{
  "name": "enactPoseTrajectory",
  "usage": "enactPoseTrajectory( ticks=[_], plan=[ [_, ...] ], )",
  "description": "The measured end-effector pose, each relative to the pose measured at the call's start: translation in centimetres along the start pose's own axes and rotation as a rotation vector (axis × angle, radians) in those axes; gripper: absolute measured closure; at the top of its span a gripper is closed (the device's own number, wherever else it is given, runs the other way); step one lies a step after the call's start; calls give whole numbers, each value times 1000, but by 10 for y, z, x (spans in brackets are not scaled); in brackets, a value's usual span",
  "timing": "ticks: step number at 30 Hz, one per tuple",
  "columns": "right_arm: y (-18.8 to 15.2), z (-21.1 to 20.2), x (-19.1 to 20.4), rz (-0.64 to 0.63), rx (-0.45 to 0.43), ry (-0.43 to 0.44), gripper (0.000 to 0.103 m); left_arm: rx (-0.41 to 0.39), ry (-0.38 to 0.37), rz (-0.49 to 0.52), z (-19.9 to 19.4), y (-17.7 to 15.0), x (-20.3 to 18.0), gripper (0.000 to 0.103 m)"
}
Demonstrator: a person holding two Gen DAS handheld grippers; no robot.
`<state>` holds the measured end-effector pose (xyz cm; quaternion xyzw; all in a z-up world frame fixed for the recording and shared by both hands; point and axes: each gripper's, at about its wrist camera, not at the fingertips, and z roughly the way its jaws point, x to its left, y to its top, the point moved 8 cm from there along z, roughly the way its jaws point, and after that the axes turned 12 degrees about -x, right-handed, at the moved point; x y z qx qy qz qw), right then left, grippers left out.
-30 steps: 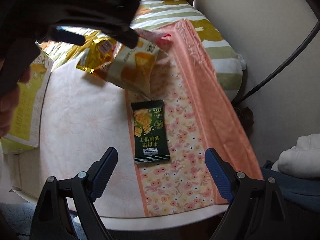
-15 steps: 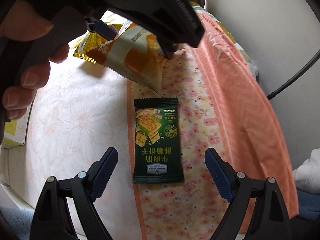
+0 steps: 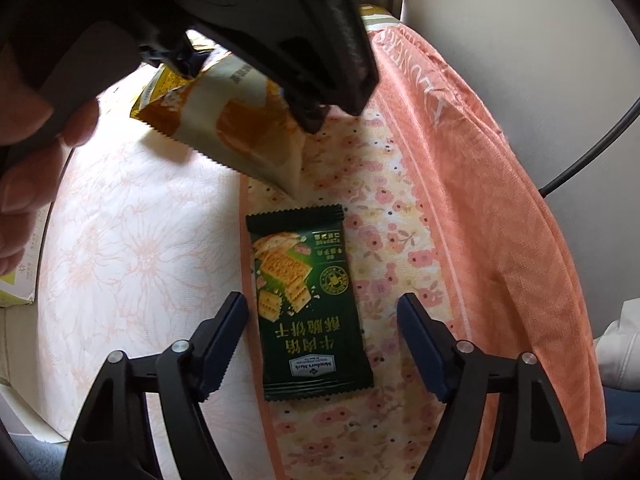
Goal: Organize snacks
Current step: 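Grasp the orange cake bag with the left gripper while the right grasps the green cracker packet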
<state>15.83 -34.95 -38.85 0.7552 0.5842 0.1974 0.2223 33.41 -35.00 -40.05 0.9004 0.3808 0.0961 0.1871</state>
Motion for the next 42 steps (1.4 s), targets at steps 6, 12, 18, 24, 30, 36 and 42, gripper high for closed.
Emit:
enactPoseTrajectory(
  ticks=[6,12,18,24,30,36,42],
  plan=[
    [12,2,7,-27,-27,7,54,-28,5,-16,-15,1,9,42],
    [19,2,7,-22,-26,19,62,-47,14,-27,-26,1,17,42],
    [28,-5,2,4,-30,32,63,-66,24,-39,-41,-1,23,42],
    [28,-23,2,-4,-62,31,63,-107,34,-57,-69,-1,31,42],
    [49,-55,12,-26,-116,43,63,-164,35,-118,-114,0,52,42],
    [89,-85,33,-94,-189,87,63,-246,44,-223,-166,0,93,42],
    [132,-103,75,-155,-222,187,63,-312,91,-385,-218,-21,167,42]
  ],
)
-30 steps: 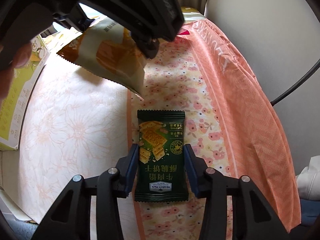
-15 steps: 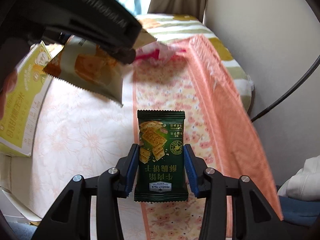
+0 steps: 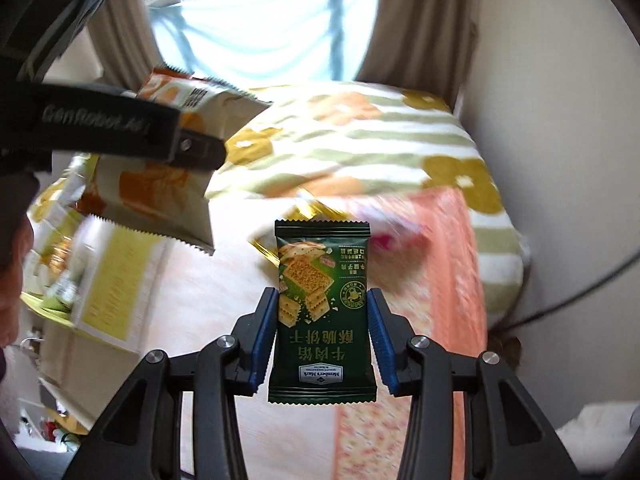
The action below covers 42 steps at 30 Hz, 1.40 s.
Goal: Organize snacks
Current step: 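Grasp the orange cake bag with the left gripper while the right grasps the green cracker packet, then carry both snacks into the box and open both grippers to release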
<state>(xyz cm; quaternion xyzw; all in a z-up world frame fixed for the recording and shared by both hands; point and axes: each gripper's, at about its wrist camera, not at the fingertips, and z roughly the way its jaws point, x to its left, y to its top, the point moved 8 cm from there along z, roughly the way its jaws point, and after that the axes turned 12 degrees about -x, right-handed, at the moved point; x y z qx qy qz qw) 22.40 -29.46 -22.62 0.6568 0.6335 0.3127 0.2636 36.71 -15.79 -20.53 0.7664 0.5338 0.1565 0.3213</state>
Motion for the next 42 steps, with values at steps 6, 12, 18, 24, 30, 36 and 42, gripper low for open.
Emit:
enactPoseTrajectory(
  ticks=[6,12,18,24,30,36,42],
  plan=[
    [46,8,69,-61,-49,133,63,-45,128,-120,-36,1,99,42],
    [78,27,139,-100,-64,254,63,-48,215,-240,-64,-17,195,42],
    [94,50,202,-123,-48,320,63,-15,240,-314,-73,-49,264,42],
    [97,79,248,-126,-14,326,63,51,257,-344,-60,-83,315,42],
    [85,102,266,-85,46,285,63,110,149,-351,-35,-100,321,42],
    [81,103,263,-67,69,234,63,56,68,-355,-35,-91,312,1],
    [76,112,257,-42,100,234,63,12,126,-296,-49,-94,313,0]
  ],
)
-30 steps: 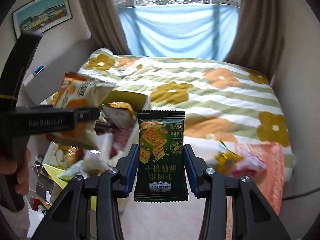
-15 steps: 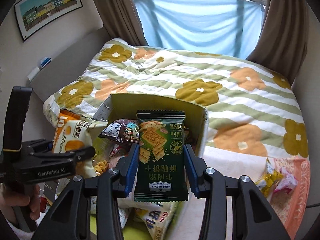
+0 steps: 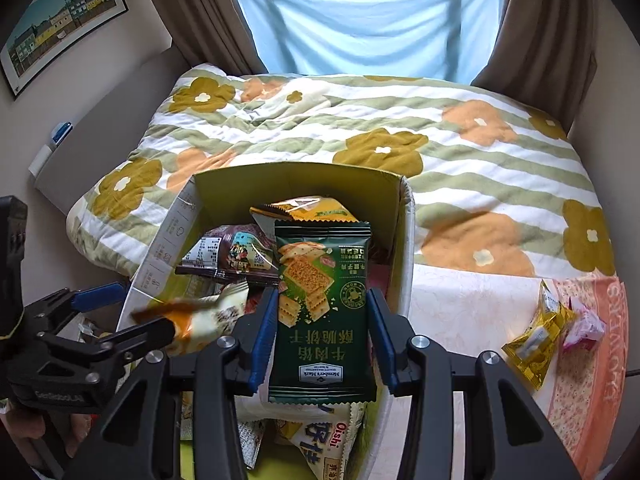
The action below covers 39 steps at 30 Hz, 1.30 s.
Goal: Organize snacks
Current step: 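Carry both snacks into the box and open both grippers to release, then move both grippers back over the gold and pink bags on the cloth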
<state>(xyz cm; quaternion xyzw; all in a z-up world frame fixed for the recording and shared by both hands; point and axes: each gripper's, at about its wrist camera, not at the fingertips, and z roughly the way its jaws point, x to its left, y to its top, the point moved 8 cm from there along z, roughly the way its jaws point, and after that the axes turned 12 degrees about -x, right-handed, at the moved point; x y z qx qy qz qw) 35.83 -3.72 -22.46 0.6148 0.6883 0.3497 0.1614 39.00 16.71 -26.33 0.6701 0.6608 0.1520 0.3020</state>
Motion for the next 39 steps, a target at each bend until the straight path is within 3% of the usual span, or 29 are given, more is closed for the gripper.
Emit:
enactPoseTrajectory(
  ticks=[9,11,13,15,23,28,34,39],
  plan=[
    [-3,11,5,-13,42,47,62,-22,58,-27,-19,-5,13,0],
    [-2,11,7,-15,34,52,55,-31,62,-34,-23,-5,13,0],
    [0,7,9,-14,-3,67,24,-36,60,-37,-27,-7,11,0],
    [1,-2,12,-13,-44,80,9,-38,58,-37,-29,-10,10,0],
    [-4,-27,13,-4,-72,83,9,-65,33,-22,-47,-12,-6,0],
    [-2,-57,-1,56,-145,63,9,-97,-22,22,-58,-7,-25,0],
    [-2,-101,-47,140,-205,-46,9,-119,-101,101,-63,-1,-71,0],
    [3,-135,-110,223,-233,-141,9,-144,-154,194,-64,7,-128,0]
  ],
)
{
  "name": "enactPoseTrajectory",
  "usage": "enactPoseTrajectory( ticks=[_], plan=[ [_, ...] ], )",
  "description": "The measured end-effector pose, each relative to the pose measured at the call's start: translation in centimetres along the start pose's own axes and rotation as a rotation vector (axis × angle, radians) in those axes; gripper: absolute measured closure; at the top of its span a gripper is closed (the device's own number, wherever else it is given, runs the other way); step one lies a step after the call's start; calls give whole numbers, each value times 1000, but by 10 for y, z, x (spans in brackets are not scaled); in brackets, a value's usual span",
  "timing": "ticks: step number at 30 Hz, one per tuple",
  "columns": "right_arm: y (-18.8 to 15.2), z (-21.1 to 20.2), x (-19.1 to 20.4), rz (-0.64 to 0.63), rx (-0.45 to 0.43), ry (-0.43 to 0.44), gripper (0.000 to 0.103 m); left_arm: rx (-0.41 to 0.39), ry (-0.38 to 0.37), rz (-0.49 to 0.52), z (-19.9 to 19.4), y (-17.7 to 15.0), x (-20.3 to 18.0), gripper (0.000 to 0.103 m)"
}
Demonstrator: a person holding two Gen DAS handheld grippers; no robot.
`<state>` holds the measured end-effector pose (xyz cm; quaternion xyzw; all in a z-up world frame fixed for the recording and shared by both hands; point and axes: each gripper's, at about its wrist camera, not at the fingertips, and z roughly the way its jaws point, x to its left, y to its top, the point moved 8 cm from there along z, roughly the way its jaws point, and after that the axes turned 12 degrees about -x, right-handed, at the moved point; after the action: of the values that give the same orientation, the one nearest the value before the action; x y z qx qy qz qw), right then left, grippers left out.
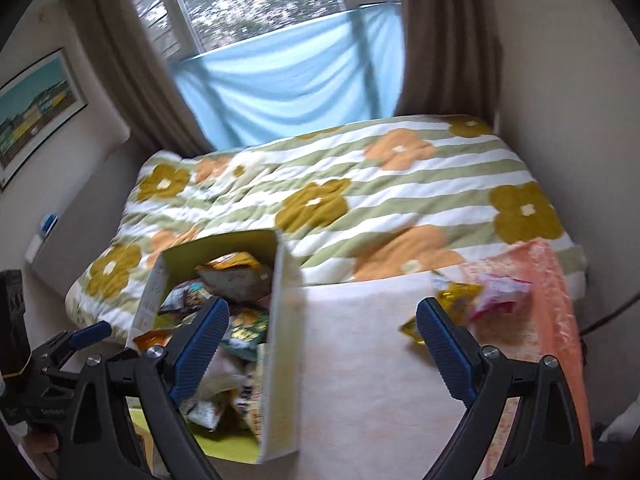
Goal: Organize snacks
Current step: 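Move both grippers back over the gold and pink bags on the cloth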
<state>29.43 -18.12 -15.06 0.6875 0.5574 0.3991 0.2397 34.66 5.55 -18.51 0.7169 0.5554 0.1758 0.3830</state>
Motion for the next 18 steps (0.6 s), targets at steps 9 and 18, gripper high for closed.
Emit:
enactPoseTrajectory(
  ticks=[9,18],
  plan=[
    [22,-6,-114,38,9,-96,1,55,-68,90,68,13,-114,0],
    [-1,27,-203,106,192,-116,1,231,-69,156,180,-16,-206,0]
  ],
)
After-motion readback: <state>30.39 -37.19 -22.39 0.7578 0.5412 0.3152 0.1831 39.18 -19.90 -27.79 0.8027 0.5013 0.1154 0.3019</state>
